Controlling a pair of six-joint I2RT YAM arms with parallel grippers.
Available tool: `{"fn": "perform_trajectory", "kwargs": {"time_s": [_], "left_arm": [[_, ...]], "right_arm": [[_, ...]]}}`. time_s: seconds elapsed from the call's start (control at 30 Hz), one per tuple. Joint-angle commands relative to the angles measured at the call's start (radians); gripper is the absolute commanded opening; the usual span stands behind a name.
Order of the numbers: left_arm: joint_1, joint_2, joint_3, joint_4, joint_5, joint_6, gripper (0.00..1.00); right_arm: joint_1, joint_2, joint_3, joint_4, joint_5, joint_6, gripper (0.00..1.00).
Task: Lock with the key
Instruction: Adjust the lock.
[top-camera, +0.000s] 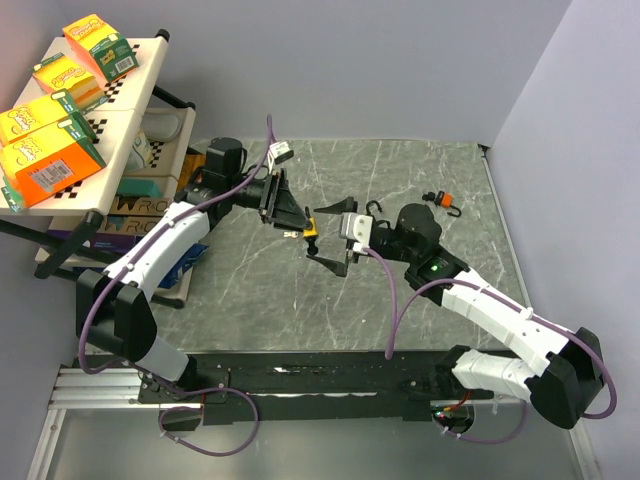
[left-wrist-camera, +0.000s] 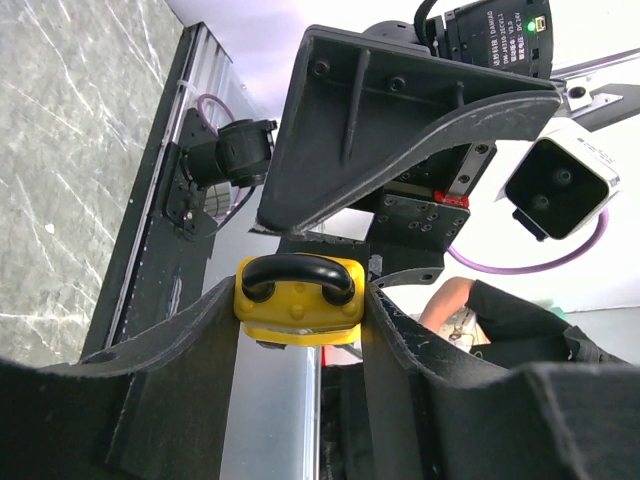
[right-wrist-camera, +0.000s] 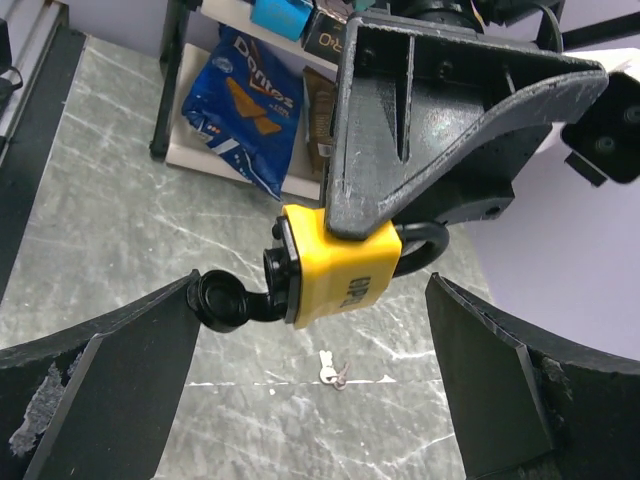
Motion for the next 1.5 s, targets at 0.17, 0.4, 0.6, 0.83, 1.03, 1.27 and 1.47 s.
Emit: {"fn": "perform_trajectory", "kwargs": {"time_s": [0.17, 0.4, 0.6, 0.83, 1.03, 1.27, 1.47], "left_arm": [[-0.015, -0.009, 0.044, 0.023, 0.060, 0.010, 0.01], [-0.021, -0.003, 0.052, 0.006, 0.064, 0.022, 0.01], [-0.024, 0.003, 0.061, -0.026, 0.066, 0.044, 0.01], [-0.031, 0.009, 0.061, -0.045, 0.066, 0.056, 0.01], [-0.044, 0.012, 0.066, -0.054, 0.074, 0.065, 0.01], [-0.046, 0.015, 0.072, -0.087, 0.074, 0.088, 0.01], [-0.046, 0.032, 0.115, -0.215, 0.055, 0.200, 0.01]], "right_arm": [[0.007, -0.025, 0.010, 0.012, -0.011, -0.072, 0.86], [0.008, -0.028, 0.022, -0.056, -0.041, -0.138, 0.84], [0.007, -0.047, 0.017, -0.105, -0.068, -0.201, 0.78], [0.007, -0.045, 0.028, -0.091, -0.078, -0.190, 0.73], [0.005, -0.025, 0.043, -0.067, -0.091, -0.167, 0.70], [0.005, -0.008, 0.071, -0.048, -0.092, -0.116, 0.60], [0.007, 0.009, 0.096, -0.051, -0.092, -0.057, 0.55]]}}
